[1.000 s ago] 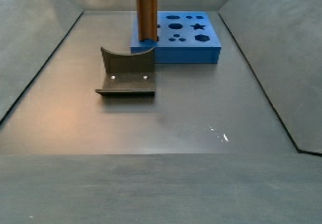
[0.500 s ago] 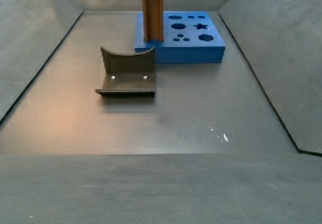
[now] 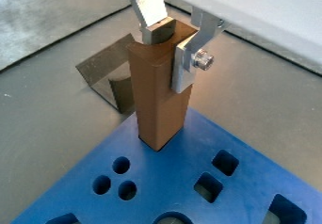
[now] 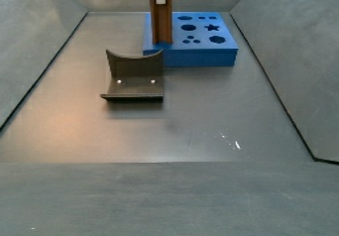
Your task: Insert the arch object.
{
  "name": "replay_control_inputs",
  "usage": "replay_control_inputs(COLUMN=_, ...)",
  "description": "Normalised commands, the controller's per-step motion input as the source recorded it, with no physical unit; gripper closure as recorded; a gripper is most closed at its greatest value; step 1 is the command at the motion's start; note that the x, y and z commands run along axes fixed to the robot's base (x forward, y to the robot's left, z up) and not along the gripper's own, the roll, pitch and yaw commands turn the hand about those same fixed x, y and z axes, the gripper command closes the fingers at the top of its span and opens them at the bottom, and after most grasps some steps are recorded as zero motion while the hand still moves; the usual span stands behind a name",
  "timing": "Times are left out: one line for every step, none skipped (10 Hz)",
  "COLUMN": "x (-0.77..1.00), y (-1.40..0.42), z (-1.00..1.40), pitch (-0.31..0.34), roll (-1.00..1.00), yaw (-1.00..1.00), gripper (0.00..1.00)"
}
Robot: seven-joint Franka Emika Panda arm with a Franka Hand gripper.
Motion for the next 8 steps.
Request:
replay_control_inputs(x=0.00, y=0.00, z=-0.27, pitch=-0.043, roll=-0.04, yaw=0.00, gripper=1.00)
replay_control_inputs(x=0.03, y=0.00, z=-0.29, pitch=-0.036, roll=-0.04, yaw=0.00, gripper=1.00)
replay_control_inputs(x=0.00, y=0.00, z=-0.27, pitch=-0.049, roll=-0.02, yaw=0.00, gripper=1.00)
replay_control_inputs(x=0.00, y=0.00, z=-0.22, pitch=-0.051, roll=-0.01, yaw=0.00, gripper=1.00)
replay_control_inputs(x=0.00, y=0.00, z=-0.19, pitch=-0.047, roll=0.00, yaw=-0.01, gripper=1.00)
replay_control_inputs(x=-0.02, y=-0.01, z=-0.14, pitch=-0.076, roll=0.00, yaw=-0.01, gripper=1.00)
replay_control_inputs(x=0.00, y=0.00, z=-0.10, pitch=-0.070, roll=0.00, yaw=0.00, gripper=1.00)
replay_control_inputs(x=0.00, y=0.00, z=0.00, pitch=0.000, roll=0.00, yaw=0.00, gripper=1.00)
